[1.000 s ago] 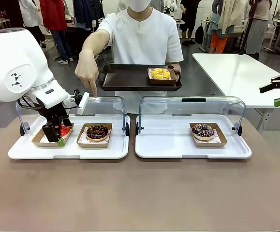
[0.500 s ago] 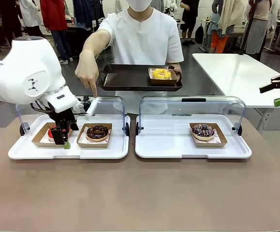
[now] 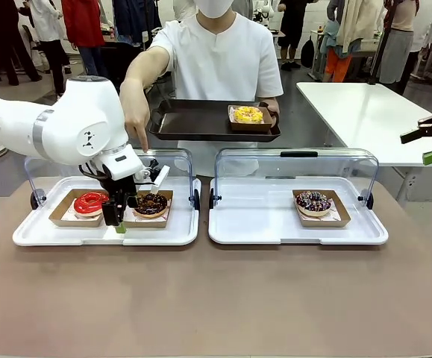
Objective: Provide the desired donut to the person.
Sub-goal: Pick up and lift the Paper togo box containing the Donut pointed at by the person.
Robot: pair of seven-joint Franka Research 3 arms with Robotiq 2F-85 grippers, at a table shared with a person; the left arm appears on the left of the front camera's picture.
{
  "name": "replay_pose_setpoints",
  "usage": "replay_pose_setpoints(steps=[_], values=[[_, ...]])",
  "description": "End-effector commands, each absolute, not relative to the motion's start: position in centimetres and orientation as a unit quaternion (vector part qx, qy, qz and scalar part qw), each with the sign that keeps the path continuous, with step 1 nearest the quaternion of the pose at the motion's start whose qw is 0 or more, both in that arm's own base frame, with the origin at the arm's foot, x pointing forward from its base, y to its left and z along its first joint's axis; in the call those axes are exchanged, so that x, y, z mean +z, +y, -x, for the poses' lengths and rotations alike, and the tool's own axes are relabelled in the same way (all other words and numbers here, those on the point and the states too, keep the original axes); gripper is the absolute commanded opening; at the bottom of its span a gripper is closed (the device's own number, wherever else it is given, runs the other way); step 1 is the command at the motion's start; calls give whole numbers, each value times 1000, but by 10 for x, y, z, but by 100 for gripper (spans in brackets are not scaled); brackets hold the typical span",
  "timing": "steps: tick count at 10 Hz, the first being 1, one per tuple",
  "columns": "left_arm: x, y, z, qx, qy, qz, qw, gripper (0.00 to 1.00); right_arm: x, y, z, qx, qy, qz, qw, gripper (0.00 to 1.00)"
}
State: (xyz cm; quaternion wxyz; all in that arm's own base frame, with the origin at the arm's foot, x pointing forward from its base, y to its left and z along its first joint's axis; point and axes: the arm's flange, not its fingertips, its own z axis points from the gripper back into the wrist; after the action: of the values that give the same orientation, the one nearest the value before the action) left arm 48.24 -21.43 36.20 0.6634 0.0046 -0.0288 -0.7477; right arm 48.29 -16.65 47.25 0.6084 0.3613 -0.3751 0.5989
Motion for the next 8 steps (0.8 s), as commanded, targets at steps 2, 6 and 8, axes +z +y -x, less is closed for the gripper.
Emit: replay_pose_setpoints(steps=[2,6,8], values=[[353,-211,-492,-745,-17,-17,667,100,473,-167,-485,595,-378,-364,609,100],[337,-206,-502,-740,-18,-25,672,100,473,-167,-485,595,-378,-364,609,100],[330,-206,-507,-737,-13,-29,676,100,473,-167,-485,595,-378,-364,609,100]])
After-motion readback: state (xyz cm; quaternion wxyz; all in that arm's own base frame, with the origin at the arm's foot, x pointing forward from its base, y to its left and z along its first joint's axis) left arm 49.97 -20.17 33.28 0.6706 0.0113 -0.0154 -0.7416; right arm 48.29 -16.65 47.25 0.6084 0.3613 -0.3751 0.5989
